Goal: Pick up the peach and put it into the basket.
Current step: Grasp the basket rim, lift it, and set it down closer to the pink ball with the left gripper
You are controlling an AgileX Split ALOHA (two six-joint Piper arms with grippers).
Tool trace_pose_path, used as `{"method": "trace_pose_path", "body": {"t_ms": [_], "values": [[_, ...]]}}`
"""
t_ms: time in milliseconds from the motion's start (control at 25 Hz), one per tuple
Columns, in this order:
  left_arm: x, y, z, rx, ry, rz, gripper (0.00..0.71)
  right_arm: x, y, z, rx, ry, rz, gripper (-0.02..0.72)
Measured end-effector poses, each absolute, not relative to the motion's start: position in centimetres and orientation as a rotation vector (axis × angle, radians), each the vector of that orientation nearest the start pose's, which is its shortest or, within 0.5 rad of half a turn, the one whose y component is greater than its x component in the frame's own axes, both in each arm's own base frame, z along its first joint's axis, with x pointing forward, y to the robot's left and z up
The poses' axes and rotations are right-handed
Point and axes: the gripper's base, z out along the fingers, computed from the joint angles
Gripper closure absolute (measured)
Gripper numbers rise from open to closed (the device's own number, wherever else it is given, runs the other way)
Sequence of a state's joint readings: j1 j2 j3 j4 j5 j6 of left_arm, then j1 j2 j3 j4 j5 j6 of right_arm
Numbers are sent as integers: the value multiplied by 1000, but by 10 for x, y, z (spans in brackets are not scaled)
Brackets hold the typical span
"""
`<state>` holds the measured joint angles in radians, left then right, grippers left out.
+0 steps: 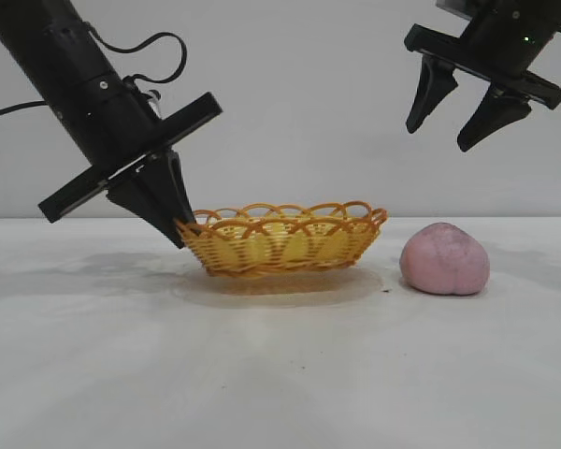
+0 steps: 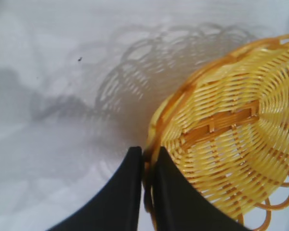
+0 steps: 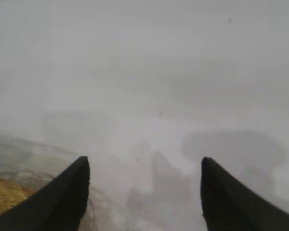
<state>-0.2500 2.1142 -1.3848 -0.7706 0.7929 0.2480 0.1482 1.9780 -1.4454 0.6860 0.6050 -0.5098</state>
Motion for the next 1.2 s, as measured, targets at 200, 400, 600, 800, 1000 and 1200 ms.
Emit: {"method": "trace_pose_path", "body": {"t_ms": [200, 400, 600, 800, 1000, 1200], "values": [[393, -146, 136, -21, 2885, -841, 710, 424, 97, 210, -235, 2494, 558, 276], [393, -145, 136, -16, 2891, -827, 557, 424, 97, 210, -235, 2494, 558, 276], [393, -145, 136, -19, 2894, -826, 345, 424, 97, 210, -232, 2494, 562, 276], [386, -146, 138, 48, 2960, -847, 315, 424, 97, 210, -232, 2493, 562, 276], [391, -138, 169, 266, 3003, -666, 330, 423, 97, 210, -232, 2496, 567, 276], [405, -120, 211, 442, 3000, -288, 330, 423, 97, 210, -230, 2495, 568, 276]]}}
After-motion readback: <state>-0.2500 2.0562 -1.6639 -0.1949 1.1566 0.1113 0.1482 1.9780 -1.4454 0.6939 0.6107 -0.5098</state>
